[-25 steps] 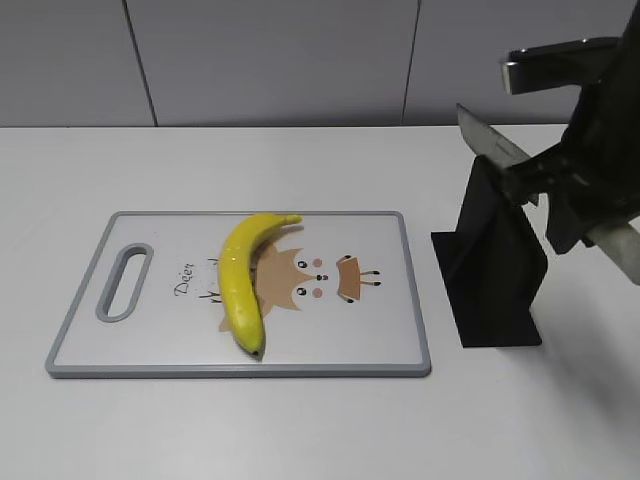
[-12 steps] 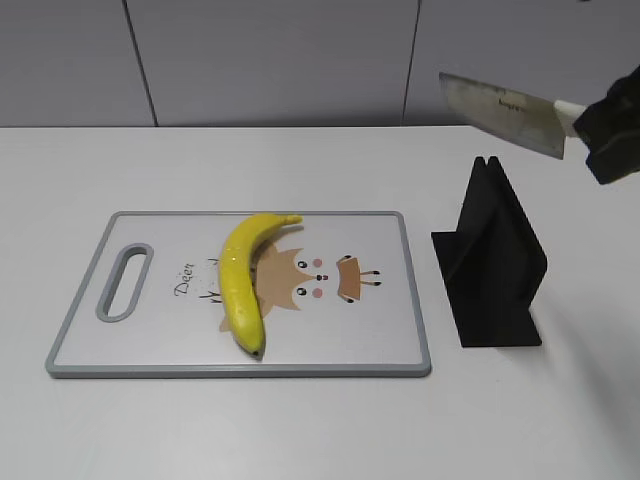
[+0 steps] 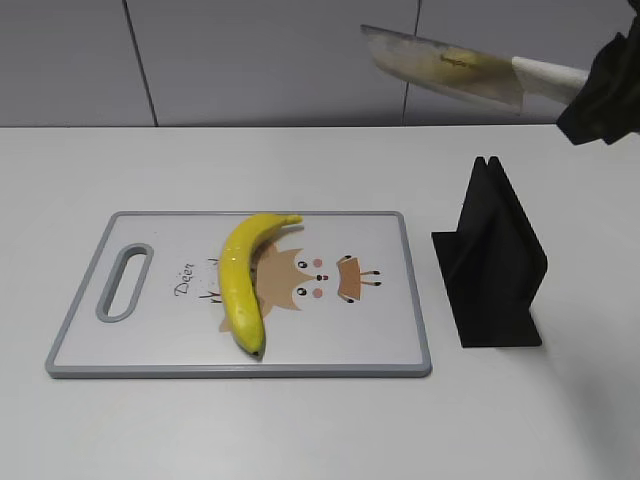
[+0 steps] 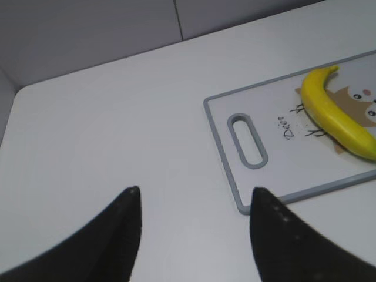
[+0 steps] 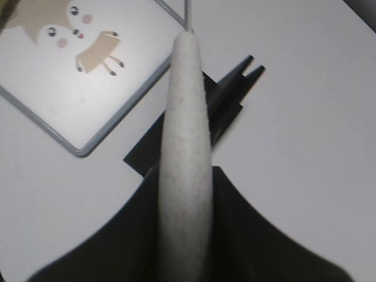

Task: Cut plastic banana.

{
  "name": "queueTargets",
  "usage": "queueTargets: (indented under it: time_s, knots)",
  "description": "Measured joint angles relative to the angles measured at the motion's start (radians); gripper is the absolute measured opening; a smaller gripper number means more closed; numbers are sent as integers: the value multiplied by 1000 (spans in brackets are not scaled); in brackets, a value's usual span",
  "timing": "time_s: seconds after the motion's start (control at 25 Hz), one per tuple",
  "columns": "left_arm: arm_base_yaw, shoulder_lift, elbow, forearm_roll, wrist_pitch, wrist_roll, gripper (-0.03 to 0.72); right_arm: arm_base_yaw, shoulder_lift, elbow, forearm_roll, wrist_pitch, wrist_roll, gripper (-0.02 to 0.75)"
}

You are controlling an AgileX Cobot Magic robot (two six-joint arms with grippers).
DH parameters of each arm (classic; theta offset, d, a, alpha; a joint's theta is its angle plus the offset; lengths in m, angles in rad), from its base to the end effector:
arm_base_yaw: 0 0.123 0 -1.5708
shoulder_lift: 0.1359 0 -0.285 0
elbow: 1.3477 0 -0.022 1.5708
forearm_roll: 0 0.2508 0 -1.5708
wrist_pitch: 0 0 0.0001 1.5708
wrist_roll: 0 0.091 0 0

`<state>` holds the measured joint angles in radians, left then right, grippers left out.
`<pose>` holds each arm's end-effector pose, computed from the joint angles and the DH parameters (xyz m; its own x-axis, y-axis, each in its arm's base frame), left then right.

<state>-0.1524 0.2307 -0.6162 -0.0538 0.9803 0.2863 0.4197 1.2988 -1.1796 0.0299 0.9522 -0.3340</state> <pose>0.0257 -0.0081 0.3147 -0.4160 0.3201 -0.8512 0.3057 0.9307 0.2007 0.2393 0.1092 0.3435 -0.5920 -0.6050 -0.5325 -0.6356 0.7567 -0.1532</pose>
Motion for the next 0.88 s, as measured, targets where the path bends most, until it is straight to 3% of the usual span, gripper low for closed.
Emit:
queueTargets:
  time_s: [0.28,0.52,0.68,0.88]
  knots:
    - [0,369,-166,-87,-92,203,572,1,27,-12,68,20,-159,179]
    - [-1,651,-370,-250,-93,503,572,1,137,-95,137,69,-320,179]
    - [-50,812,-500,-330,-52,762,572,1,217,-167,228,108,-503,179]
    - [-143,999,-601,-344,-44,944,572,1,324,-259,321,171,-645,179]
